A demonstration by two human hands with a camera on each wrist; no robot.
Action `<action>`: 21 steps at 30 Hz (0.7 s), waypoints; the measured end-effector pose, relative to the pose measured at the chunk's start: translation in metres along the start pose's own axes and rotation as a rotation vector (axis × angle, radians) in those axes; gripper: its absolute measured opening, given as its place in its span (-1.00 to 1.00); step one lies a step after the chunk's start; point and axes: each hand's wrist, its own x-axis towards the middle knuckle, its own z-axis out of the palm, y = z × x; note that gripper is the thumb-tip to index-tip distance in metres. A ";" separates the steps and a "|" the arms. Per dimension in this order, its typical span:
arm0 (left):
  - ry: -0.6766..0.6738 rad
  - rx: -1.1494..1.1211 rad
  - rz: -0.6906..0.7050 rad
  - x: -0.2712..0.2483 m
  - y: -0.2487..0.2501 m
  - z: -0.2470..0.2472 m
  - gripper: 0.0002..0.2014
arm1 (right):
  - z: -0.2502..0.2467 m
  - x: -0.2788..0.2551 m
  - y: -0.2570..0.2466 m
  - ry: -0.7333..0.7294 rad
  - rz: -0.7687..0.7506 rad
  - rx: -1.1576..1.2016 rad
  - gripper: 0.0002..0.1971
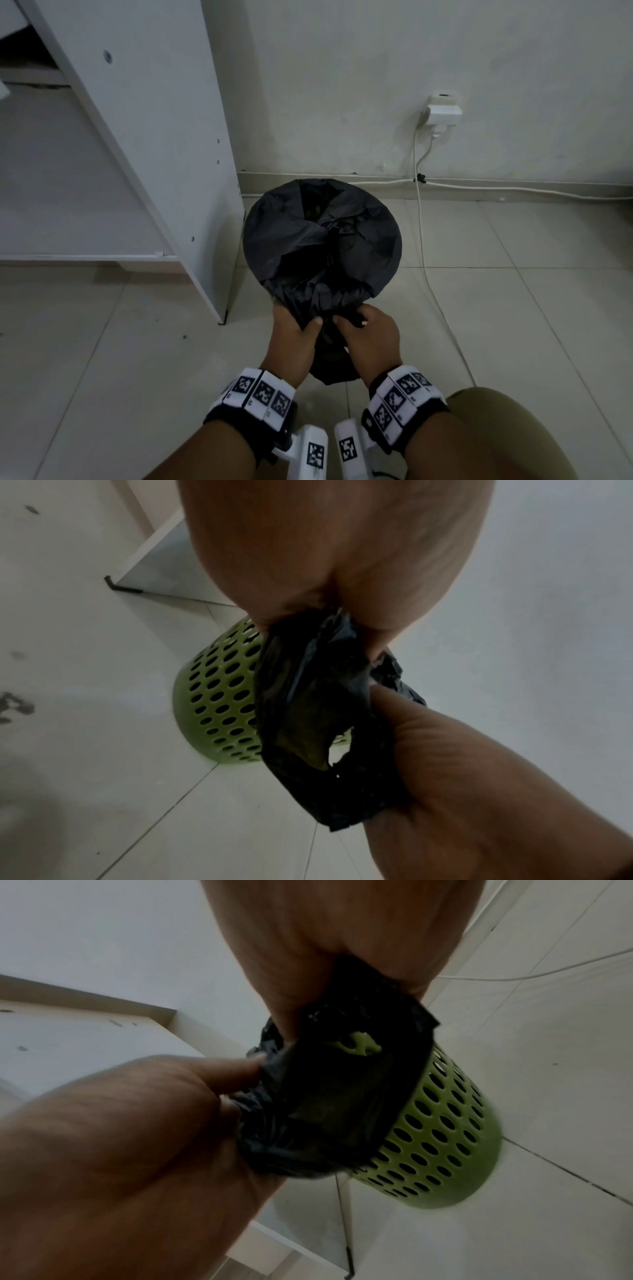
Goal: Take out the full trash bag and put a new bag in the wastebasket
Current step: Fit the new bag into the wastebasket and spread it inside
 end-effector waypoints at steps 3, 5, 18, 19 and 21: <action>0.123 0.016 -0.069 -0.001 -0.002 0.002 -0.37 | -0.005 0.002 -0.002 0.053 0.036 0.001 -0.80; 0.166 0.019 -0.098 -0.003 -0.004 0.002 -0.45 | -0.004 0.000 -0.003 0.072 0.071 0.028 -0.82; -0.017 -0.416 -0.248 -0.001 -0.009 -0.012 -0.79 | 0.007 -0.008 -0.011 -0.139 0.179 0.362 -0.60; -0.040 -0.423 -0.238 -0.003 -0.007 -0.012 -0.79 | 0.007 -0.010 -0.012 -0.164 0.175 0.386 -0.60; -0.072 -0.429 -0.233 -0.004 -0.005 -0.010 -0.78 | 0.005 -0.015 -0.014 -0.222 0.141 0.421 -0.67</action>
